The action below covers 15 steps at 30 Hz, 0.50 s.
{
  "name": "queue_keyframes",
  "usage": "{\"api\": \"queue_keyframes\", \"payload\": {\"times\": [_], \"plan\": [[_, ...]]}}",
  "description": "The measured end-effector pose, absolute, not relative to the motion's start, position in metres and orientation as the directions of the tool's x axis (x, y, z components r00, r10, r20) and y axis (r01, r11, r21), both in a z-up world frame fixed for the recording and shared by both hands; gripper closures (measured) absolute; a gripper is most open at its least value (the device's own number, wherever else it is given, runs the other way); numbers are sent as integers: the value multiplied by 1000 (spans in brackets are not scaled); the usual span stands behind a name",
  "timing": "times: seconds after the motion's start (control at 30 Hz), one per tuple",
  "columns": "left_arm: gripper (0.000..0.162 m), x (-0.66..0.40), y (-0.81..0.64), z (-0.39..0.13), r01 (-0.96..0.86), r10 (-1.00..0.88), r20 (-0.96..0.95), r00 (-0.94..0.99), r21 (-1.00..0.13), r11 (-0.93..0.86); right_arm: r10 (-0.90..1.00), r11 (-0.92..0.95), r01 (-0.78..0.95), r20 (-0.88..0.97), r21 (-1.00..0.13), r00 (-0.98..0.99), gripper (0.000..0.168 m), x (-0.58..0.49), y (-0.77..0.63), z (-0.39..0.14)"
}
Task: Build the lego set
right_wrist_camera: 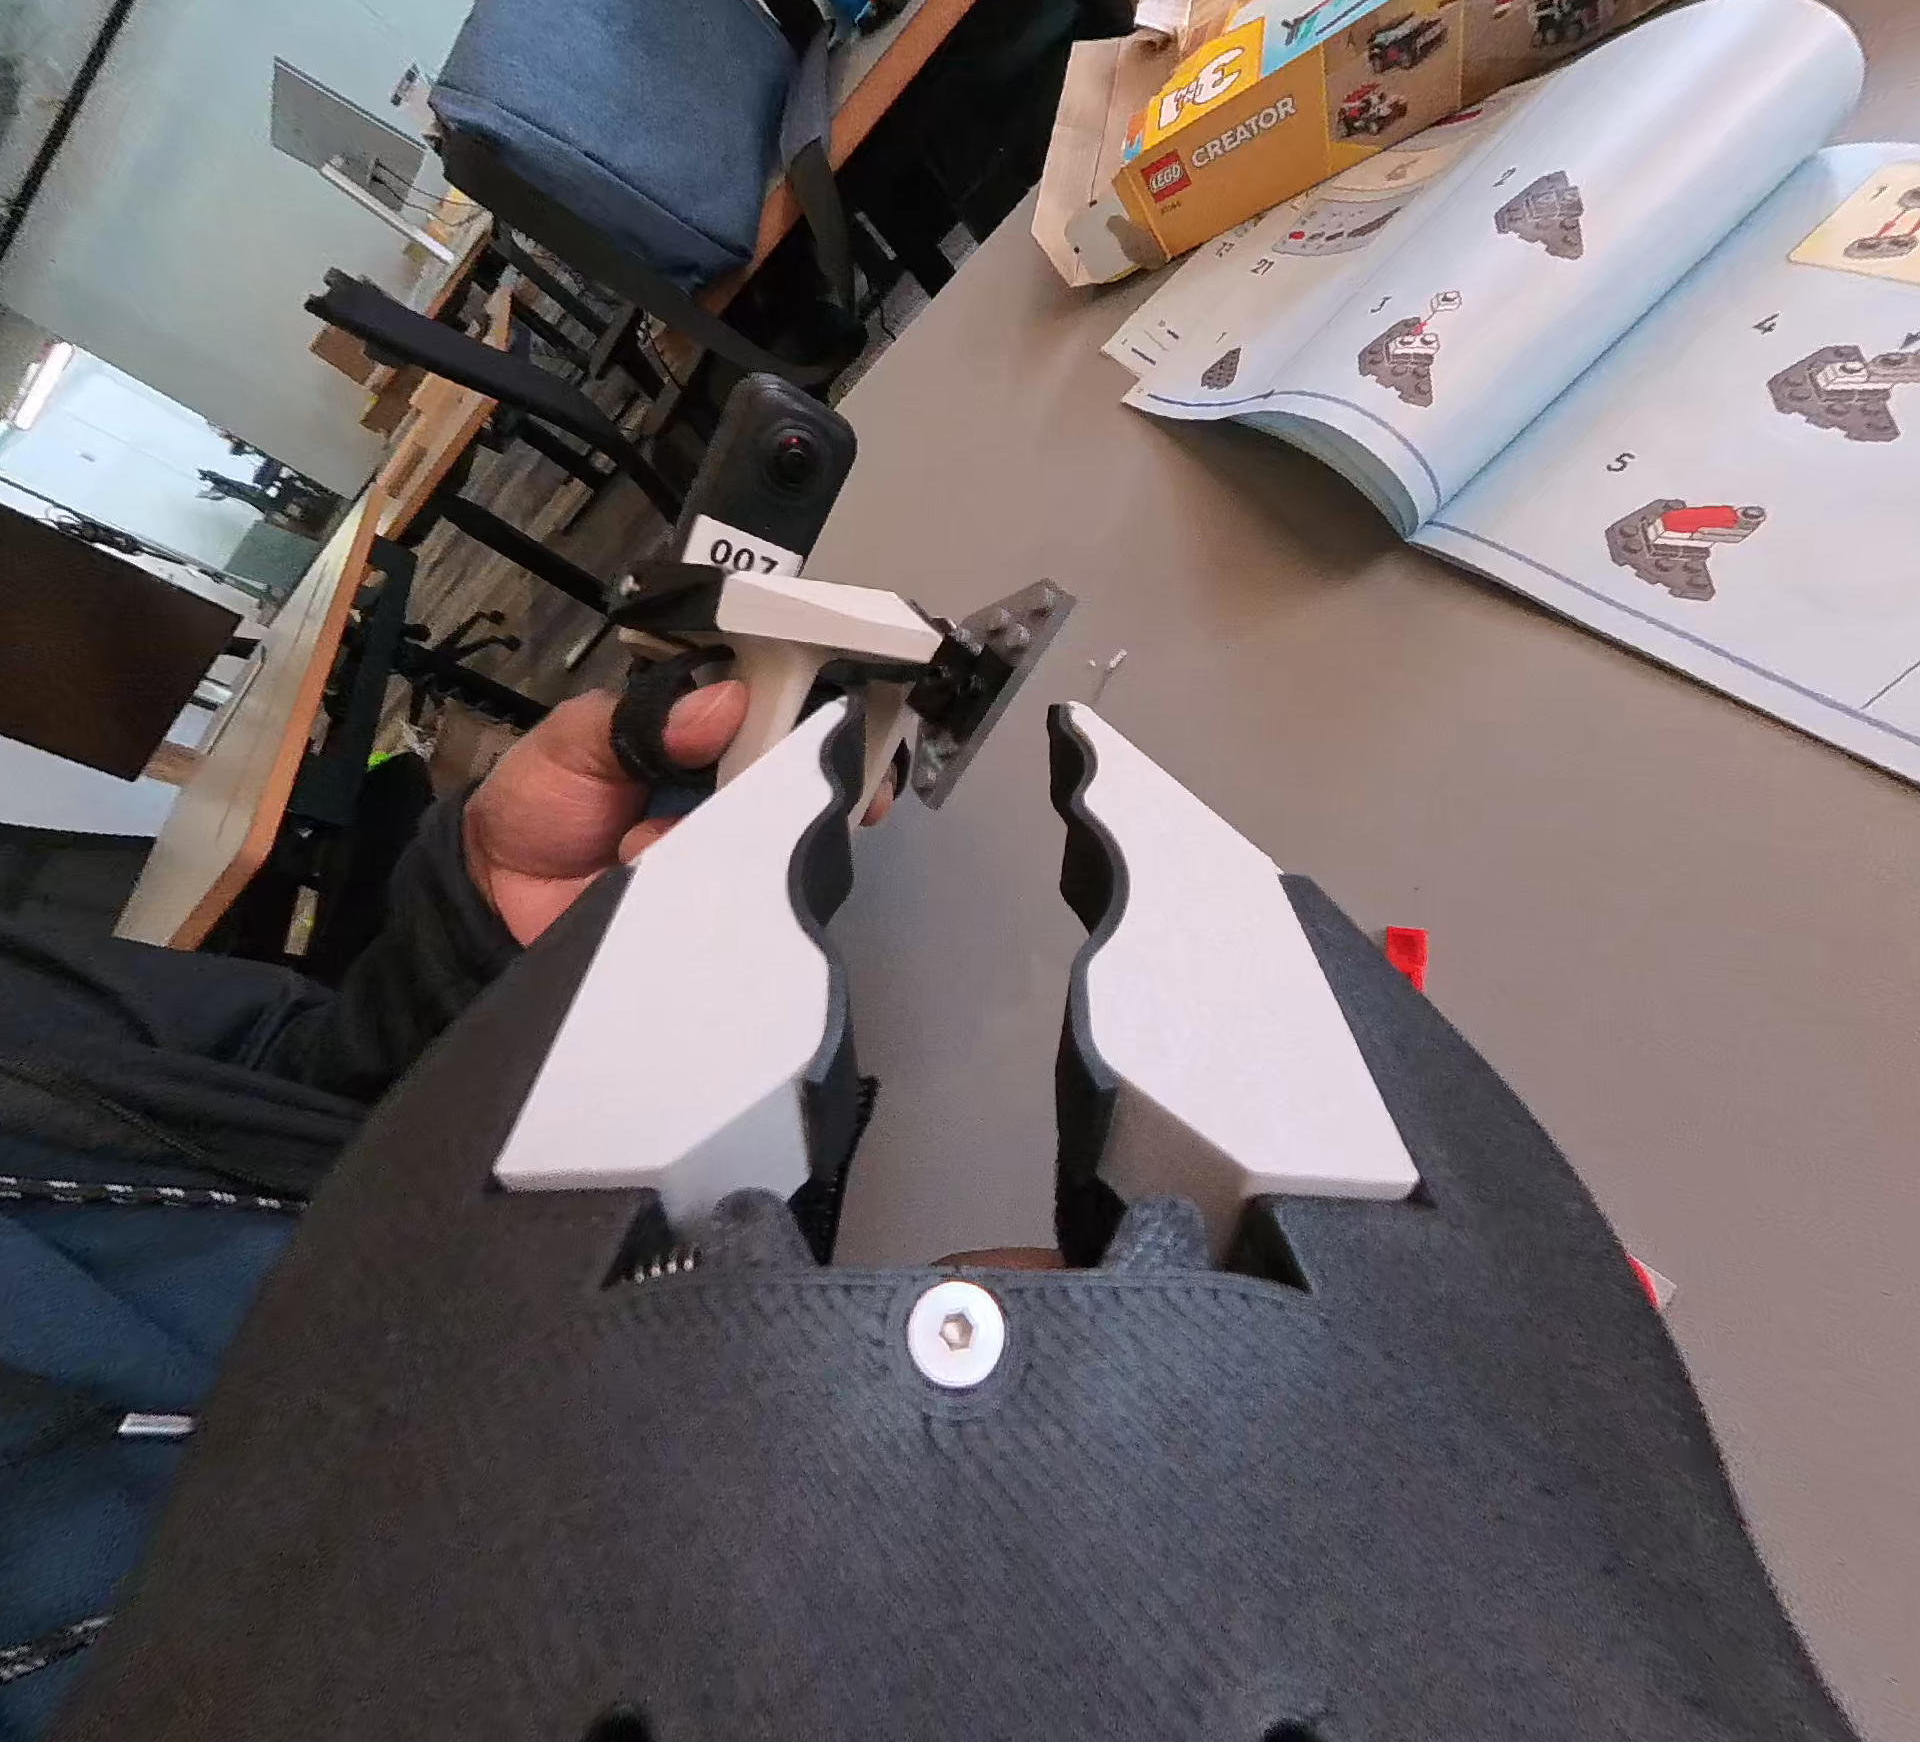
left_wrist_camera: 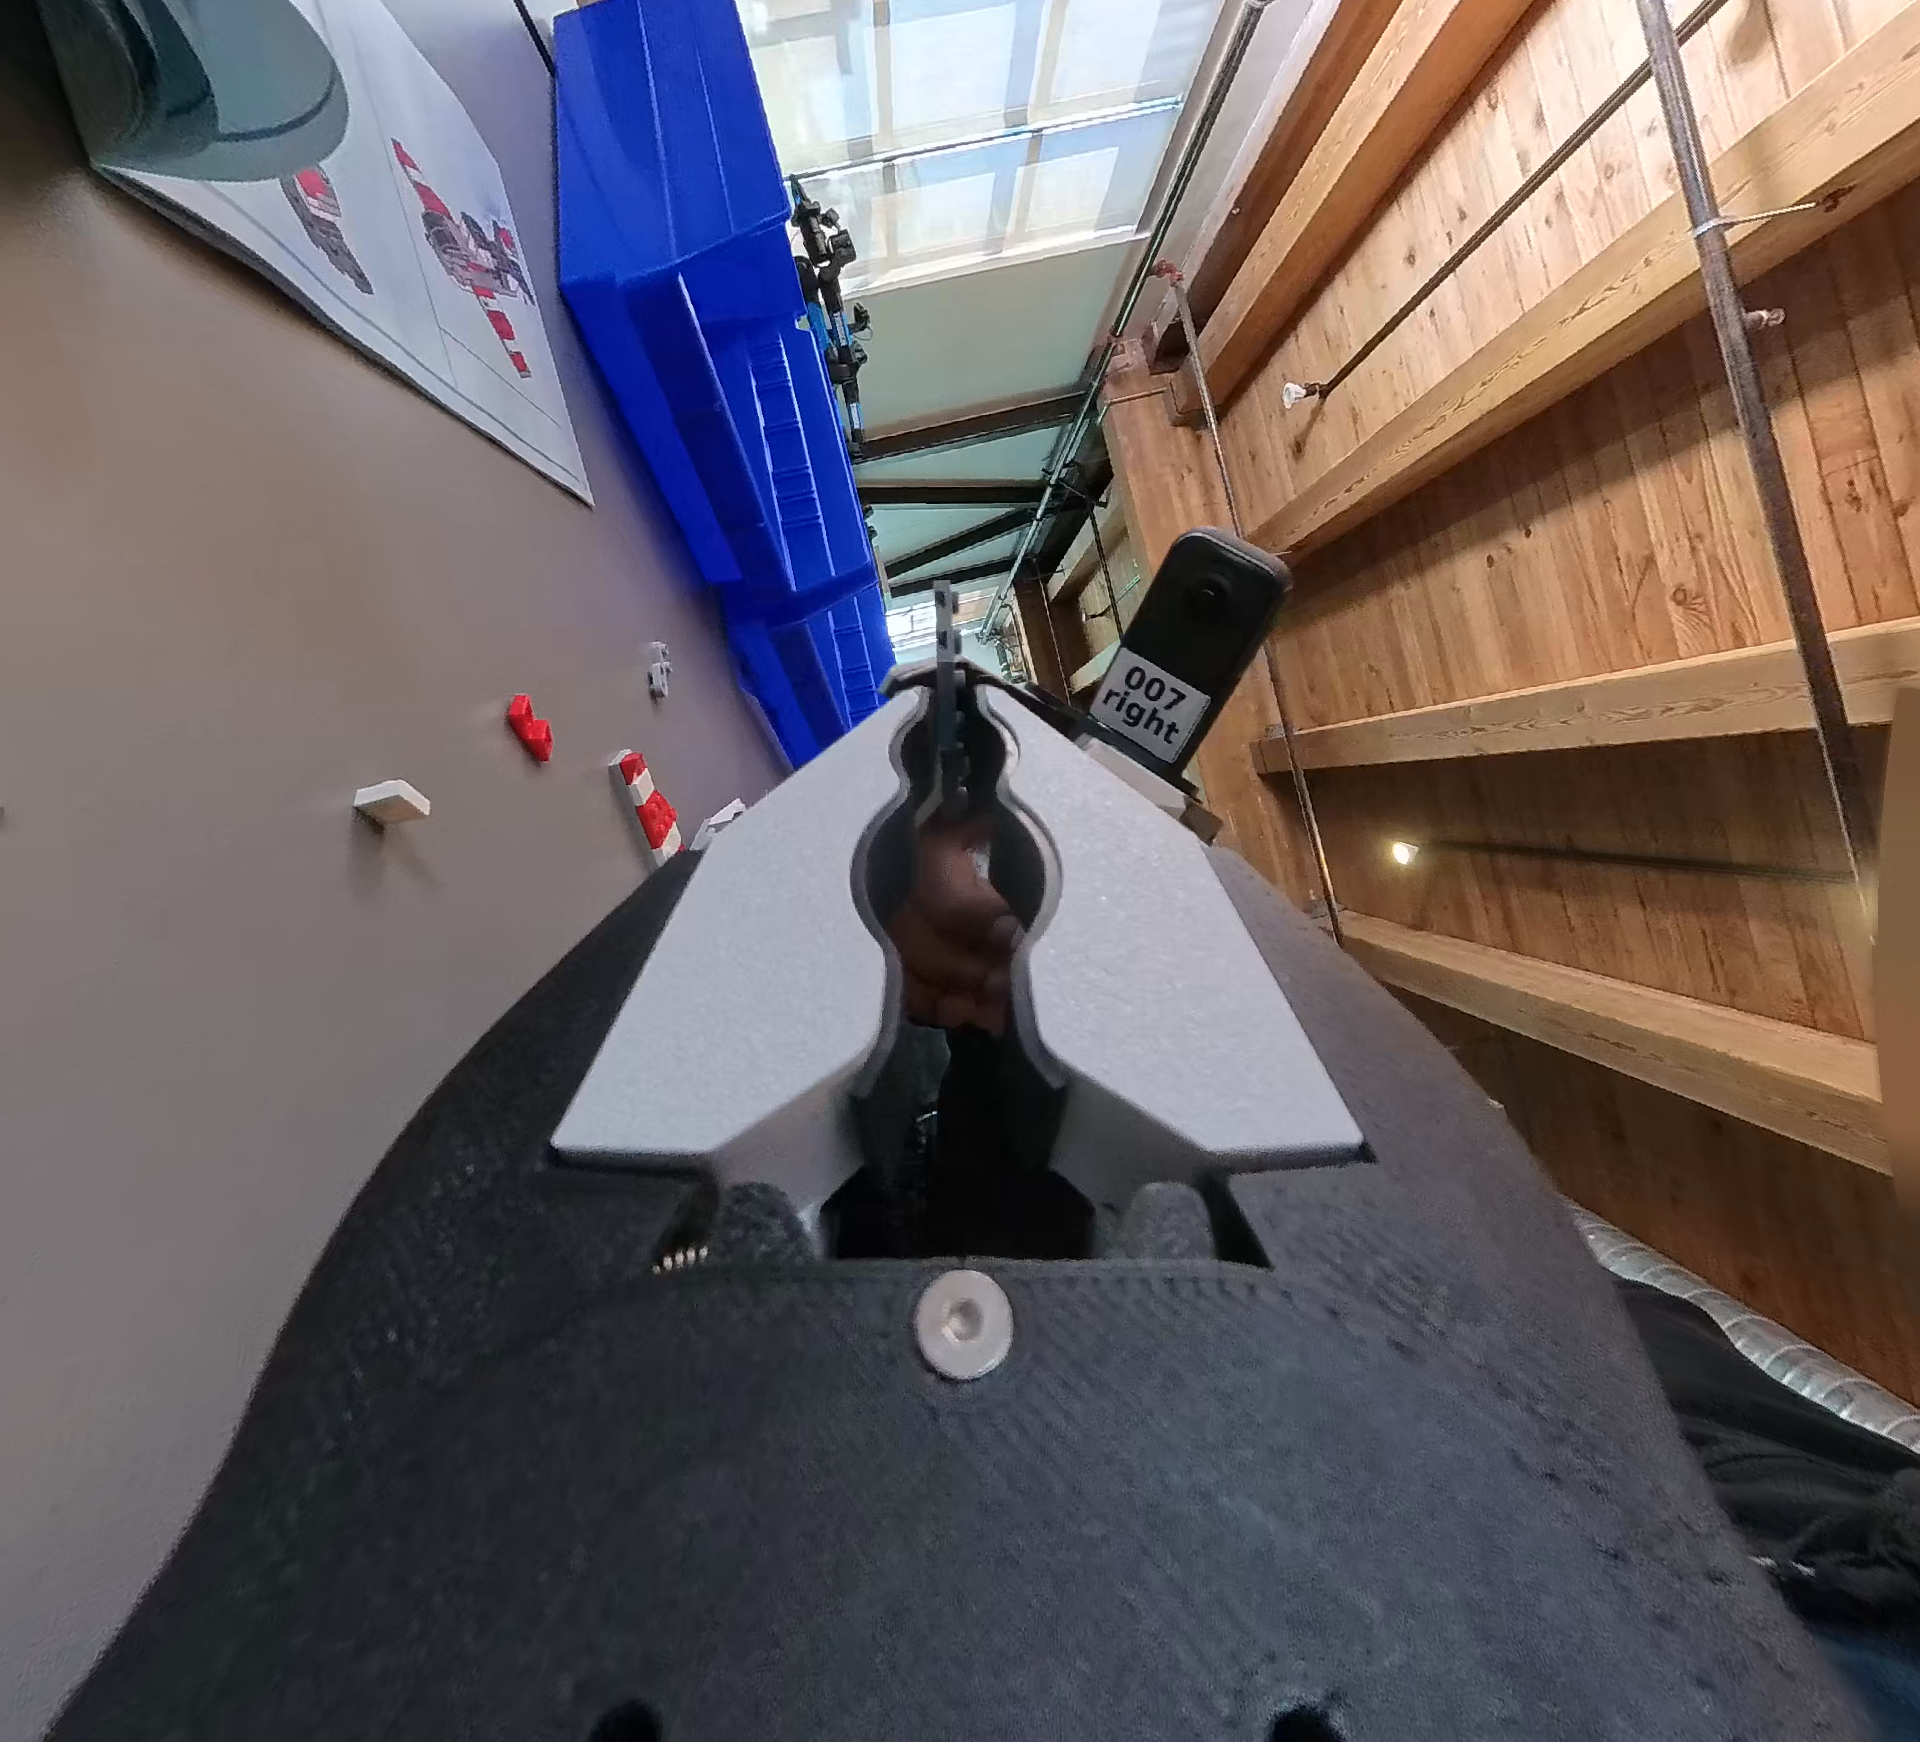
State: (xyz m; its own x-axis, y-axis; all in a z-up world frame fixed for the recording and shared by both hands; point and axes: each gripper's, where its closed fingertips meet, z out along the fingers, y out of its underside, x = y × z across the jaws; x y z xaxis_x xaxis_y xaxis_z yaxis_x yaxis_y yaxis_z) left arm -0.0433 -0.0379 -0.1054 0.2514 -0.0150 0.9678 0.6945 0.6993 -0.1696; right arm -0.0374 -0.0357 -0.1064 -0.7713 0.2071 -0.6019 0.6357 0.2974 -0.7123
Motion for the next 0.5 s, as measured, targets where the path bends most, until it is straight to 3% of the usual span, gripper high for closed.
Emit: {"api": "queue_keyframes", "payload": {"times": [0.33, 0.5], "plan": [[157, -41, -31, -99, 708, -23, 959, 282, -192, 680, 156, 257, 683, -668, -684, -728, 152, -38, -35, -104], [157, -39, -30, -95, 708, -3, 949, 316, -234, 667, 123, 247, 691, -685, -679, -718, 154, -37, -35, -99]]}}
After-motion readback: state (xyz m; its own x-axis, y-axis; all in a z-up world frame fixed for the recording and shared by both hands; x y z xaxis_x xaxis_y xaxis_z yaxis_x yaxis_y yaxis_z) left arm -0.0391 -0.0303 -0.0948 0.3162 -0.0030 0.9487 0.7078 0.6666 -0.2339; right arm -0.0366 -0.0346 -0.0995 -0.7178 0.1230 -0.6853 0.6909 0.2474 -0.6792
